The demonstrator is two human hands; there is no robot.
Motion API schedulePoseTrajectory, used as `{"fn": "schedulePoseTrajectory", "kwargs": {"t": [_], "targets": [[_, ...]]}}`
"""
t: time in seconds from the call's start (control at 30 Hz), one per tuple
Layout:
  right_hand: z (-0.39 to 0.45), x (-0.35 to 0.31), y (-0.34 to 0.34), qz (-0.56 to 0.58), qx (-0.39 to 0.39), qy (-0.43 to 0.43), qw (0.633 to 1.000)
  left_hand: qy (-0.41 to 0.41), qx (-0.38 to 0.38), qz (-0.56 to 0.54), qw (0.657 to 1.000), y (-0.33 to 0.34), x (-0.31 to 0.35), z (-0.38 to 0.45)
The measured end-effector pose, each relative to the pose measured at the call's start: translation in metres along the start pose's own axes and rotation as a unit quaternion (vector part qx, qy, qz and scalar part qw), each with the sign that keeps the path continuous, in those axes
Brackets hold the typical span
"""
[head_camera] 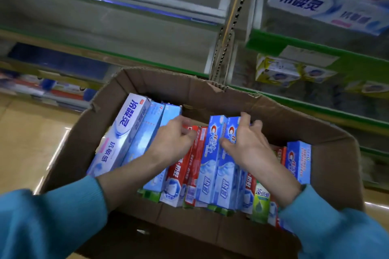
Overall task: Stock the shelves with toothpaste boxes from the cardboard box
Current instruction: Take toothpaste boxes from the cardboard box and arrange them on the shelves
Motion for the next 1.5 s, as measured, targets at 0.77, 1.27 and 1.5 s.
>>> {"fn": "schedulePoseTrajectory", "kwargs": {"t": [0.77, 1.27, 1.5], "targets": [[0.007, 0.027, -0.005, 0.172, -0.018, 0.003, 0.985, 0.042, 0.021, -0.023, 0.999, 0.050, 0.016, 0.003], [-0.071, -0.081, -0.079, 0.412, -0.124, -0.189, 0.883, 0.180, 0.017, -0.357, 0.917, -0.091, 0.060, -0.031], [-0.106, -0.169, -0.103, 0.382, -0.125, -0.185, 0.897, 0.184, 0.122, -0.417, 0.882, -0.217, 0.066, -0.031]]}}
Point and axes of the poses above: each hand's wrist, its own z-axis towards the middle knuckle, its own y-axis out of the palm, x = y × z, the point moved 2 cm from there along z, towards the middle knuckle, and after that the axes turned 12 degrees about y, right-handed, at the moved point
